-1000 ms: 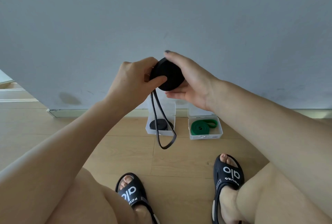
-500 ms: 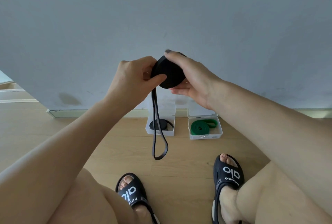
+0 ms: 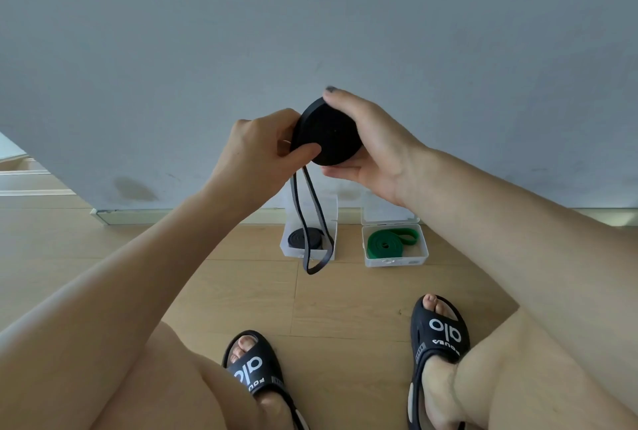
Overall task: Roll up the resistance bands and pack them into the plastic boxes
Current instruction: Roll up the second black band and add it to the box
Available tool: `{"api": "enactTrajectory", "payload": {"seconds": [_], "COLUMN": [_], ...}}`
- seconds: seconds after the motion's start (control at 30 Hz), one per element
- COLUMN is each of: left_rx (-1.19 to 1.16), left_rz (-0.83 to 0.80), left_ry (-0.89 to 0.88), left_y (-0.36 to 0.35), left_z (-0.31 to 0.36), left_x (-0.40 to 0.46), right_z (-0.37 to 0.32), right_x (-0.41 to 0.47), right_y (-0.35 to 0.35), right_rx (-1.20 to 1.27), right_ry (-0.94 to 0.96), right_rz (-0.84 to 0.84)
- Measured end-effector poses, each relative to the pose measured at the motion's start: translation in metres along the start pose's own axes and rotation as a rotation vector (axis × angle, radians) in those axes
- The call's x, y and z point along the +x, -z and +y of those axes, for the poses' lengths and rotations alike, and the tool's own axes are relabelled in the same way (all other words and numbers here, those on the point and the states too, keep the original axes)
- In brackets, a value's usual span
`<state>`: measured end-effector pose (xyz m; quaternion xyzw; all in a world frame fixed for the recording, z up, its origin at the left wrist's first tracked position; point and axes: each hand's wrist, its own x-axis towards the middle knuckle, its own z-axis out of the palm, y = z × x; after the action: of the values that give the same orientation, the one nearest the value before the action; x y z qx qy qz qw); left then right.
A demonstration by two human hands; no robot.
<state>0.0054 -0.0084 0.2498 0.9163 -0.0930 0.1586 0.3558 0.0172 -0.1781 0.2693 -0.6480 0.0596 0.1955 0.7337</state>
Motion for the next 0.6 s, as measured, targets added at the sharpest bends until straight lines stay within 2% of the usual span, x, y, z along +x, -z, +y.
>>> {"api": "enactTrajectory", "payload": {"seconds": [0.1,0.13,0.2,0.3,0.4,0.47,0.6], "left_rx": [-0.057,-0.055,-0.039,-0.012,-0.009,-0.036,-0.007], "left_rz": [0.023,0.024,0.017,0.004,-0.001,-0.002,-0.022], "left_ry": [0.031,0.028,0.018,0.005,-0.007,0.006,0.032], "left_y": [0.0016,0.0020,0.0032,0.0046,0.0042,0.0032,0.0019], "left_z": [0.0018,0.0021,0.0022,0.0009,0.0011,0.0012,-0.0022], "left_x": [-0.0008,-0.0011,-0.0014,-0.0005,-0.0015,-0.0029,-0.0032], "right_z": [-0.0001,0.0006,0.0006,-0.0009,0.0000,0.0006,-0.0010], "right_x": [-0.0008,-0.0001,0.0001,-0.0032,-0.0021,-0.0004,-0.0032], "right_y": [0.0022,0.0044,0.0057,-0.0002,-0.0020,0.0003,0.0030], "right_rx": [0.290,0.320,0.241,-0.077,-0.147,-0.073,0.282], "right_ry": [-0.077,-0.091,-0.098,-0.022,0.020,0.008,-0.085], "right_rz": [-0.027,-0.040,-0.050,-0.016,0.042,0.019,-0.028]}}
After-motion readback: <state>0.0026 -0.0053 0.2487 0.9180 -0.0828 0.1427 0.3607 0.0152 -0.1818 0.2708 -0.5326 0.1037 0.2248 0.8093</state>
